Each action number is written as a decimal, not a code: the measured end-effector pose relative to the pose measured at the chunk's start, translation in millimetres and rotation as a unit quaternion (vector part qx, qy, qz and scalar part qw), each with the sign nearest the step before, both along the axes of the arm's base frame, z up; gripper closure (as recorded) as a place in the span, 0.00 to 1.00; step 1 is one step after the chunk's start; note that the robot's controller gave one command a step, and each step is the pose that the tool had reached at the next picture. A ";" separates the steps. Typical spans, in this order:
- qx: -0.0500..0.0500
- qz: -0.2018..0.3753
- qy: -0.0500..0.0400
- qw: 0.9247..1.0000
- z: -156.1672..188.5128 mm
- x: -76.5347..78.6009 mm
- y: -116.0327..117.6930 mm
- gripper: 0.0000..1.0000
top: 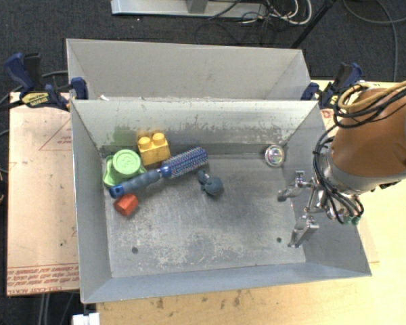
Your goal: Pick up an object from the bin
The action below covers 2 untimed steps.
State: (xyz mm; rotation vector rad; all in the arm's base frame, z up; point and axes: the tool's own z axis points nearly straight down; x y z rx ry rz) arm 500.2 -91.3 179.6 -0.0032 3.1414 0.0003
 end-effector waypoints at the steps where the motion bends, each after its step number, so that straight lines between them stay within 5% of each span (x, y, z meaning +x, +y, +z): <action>1: -0.001 0.179 0.000 0.984 -105.1 66.9 79.8 0.00; 2: 0.000 0.236 -0.007 0.972 -49.8 160.3 114.4 0.00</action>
Offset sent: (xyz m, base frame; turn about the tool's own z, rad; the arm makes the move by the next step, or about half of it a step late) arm 0.0647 0.0795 -0.1080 -0.3596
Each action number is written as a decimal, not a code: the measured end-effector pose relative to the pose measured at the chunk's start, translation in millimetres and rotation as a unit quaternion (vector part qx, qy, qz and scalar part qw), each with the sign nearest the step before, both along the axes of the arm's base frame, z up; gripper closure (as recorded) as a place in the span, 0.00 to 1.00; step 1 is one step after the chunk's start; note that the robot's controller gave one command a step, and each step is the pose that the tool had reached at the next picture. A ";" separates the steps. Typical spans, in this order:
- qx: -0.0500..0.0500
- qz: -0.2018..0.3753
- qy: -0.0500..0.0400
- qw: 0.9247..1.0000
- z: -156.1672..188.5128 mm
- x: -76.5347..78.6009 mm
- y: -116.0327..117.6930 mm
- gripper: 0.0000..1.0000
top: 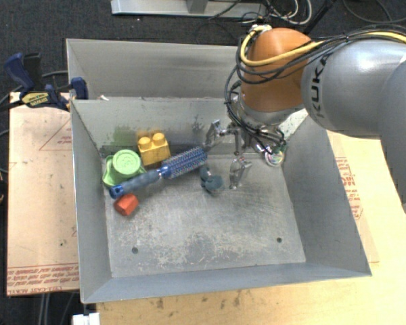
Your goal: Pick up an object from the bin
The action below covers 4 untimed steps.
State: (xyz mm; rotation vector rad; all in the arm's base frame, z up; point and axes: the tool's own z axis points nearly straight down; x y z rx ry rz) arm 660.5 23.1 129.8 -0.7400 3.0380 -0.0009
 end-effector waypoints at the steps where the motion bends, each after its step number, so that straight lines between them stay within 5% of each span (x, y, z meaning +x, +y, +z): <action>1: 0.000 0.022 -0.002 1.000 -25.4 -1.6 30.3 0.00; 2: 0.001 0.017 0.003 1.000 -13.9 -12.3 102.7 0.00; 3: 0.000 0.041 0.006 0.999 -53.7 -15.4 201.1 0.00; 4: -0.001 0.151 0.001 0.989 -54.1 -22.6 201.1 0.00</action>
Offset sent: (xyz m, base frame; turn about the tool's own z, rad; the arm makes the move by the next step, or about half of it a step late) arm -0.0085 0.0599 -0.0598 -0.0768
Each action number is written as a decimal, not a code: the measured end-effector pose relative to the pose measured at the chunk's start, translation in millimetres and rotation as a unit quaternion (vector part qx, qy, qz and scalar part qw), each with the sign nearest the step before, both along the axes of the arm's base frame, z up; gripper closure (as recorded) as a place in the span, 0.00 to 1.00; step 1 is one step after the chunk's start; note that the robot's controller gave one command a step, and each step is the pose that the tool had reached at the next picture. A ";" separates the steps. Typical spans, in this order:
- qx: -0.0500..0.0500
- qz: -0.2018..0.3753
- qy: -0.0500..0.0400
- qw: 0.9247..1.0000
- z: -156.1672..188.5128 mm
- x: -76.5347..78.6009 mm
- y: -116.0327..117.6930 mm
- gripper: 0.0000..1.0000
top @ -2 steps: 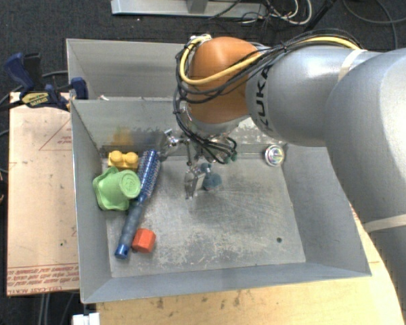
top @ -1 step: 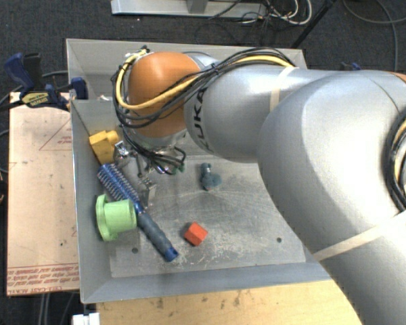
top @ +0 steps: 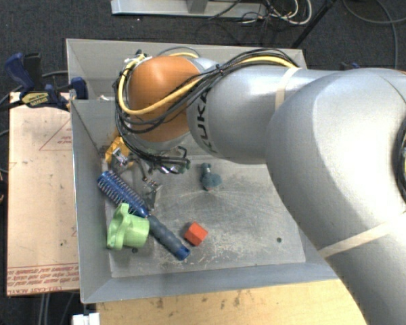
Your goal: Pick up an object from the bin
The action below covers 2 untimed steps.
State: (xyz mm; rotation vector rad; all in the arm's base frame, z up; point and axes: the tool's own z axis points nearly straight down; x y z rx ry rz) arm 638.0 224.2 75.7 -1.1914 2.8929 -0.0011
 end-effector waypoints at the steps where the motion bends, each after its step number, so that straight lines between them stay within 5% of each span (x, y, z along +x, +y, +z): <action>1: -0.001 0.046 0.002 0.999 34.5 1.8 9.2 0.00; 2: -0.002 0.165 0.005 0.986 9.9 -17.6 23.8 0.00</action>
Offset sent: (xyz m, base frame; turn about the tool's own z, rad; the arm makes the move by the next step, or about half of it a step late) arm 0.0003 0.0082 0.0322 -0.0955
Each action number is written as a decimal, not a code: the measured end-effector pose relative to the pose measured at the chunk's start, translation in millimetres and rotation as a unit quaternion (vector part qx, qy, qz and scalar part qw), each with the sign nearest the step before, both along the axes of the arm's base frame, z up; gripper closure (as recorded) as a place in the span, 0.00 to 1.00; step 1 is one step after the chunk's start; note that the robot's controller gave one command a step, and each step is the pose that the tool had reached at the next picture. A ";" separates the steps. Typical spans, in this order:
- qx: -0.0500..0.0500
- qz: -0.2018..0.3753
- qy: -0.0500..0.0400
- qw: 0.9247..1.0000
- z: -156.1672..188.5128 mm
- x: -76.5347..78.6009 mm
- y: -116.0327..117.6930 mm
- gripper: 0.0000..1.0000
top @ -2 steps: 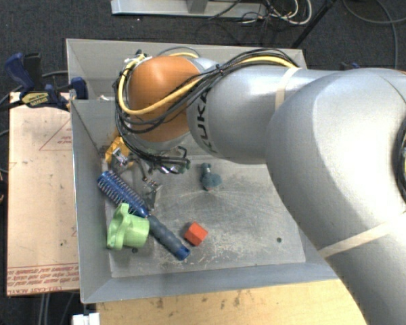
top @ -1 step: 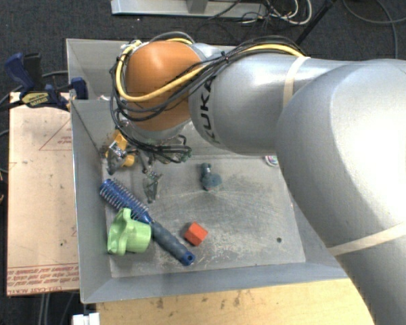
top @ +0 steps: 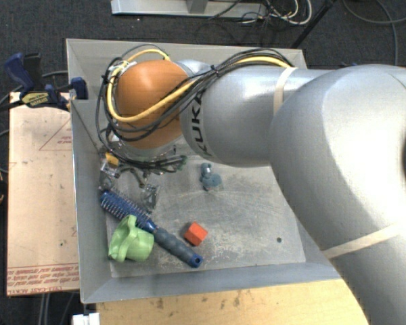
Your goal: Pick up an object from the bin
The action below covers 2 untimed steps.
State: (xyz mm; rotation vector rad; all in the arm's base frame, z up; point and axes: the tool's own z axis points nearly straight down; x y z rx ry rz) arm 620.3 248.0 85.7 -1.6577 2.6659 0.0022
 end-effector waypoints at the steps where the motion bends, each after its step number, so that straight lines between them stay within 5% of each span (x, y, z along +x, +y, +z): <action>1: 0.000 0.172 -0.001 0.985 -4.6 -32.1 3.1 0.00; 2: 0.000 0.347 -0.020 0.938 21.6 -107.6 -10.1 0.00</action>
Offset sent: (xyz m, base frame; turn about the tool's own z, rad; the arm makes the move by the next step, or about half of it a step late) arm -0.0322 0.0012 -0.0051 -0.3478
